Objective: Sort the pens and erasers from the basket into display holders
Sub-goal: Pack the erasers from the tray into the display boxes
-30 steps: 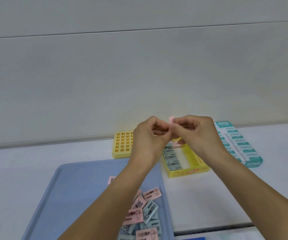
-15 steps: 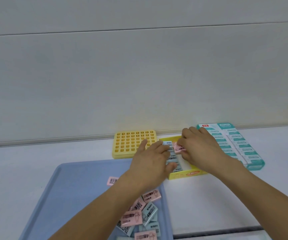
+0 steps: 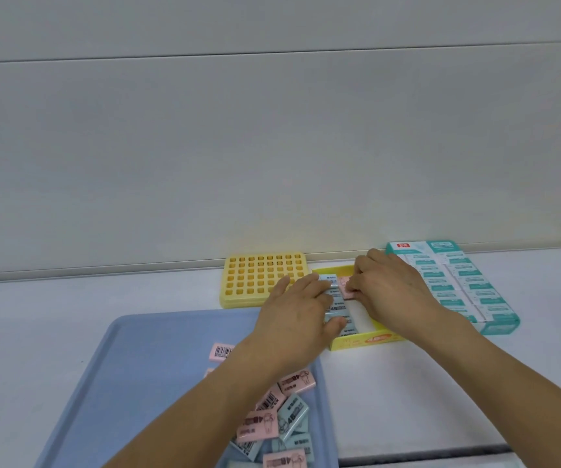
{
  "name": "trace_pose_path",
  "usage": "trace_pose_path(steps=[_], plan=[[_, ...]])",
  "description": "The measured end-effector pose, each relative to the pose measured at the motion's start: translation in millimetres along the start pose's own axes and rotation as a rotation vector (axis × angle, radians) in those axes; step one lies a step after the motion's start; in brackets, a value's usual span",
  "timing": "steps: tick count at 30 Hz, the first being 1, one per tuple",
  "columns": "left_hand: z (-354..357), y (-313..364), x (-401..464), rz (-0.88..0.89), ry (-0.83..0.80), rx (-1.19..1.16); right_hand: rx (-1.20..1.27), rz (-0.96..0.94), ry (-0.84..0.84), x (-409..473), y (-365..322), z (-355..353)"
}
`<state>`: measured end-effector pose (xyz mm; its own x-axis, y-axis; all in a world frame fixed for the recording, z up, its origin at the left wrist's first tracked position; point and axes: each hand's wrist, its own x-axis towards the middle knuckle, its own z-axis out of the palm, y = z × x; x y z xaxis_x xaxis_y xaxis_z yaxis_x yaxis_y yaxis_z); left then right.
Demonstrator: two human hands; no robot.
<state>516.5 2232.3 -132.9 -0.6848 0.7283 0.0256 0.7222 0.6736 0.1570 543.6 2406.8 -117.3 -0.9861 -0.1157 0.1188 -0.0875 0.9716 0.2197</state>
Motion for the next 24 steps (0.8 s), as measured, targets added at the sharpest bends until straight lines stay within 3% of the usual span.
trace_pose_path(steps=[5,9,12,14,17,20,24], plan=[[-9,-2,0,0.041,-0.005,-0.097,0.075,0.006,-0.003,1,2,1],[-38,-26,-16,-0.068,0.19,-0.481,0.188,0.047,0.028,-5,0,-7],[-50,-57,-50,-0.13,0.165,-0.504,0.523,-0.016,0.146,-19,-13,-20],[-51,-74,-74,-0.172,0.051,-0.507,0.727,-0.147,0.031,-28,-25,-31],[-49,-92,-97,-0.238,-0.077,-0.461,0.611,-0.32,-0.2,-33,-48,-36],[-47,-97,-101,-0.246,-0.156,-0.373,0.385,-0.413,-0.213,-29,-63,-34],[-47,-96,-97,-0.246,-0.196,-0.314,0.294,-0.435,-0.173,-22,-69,-33]])
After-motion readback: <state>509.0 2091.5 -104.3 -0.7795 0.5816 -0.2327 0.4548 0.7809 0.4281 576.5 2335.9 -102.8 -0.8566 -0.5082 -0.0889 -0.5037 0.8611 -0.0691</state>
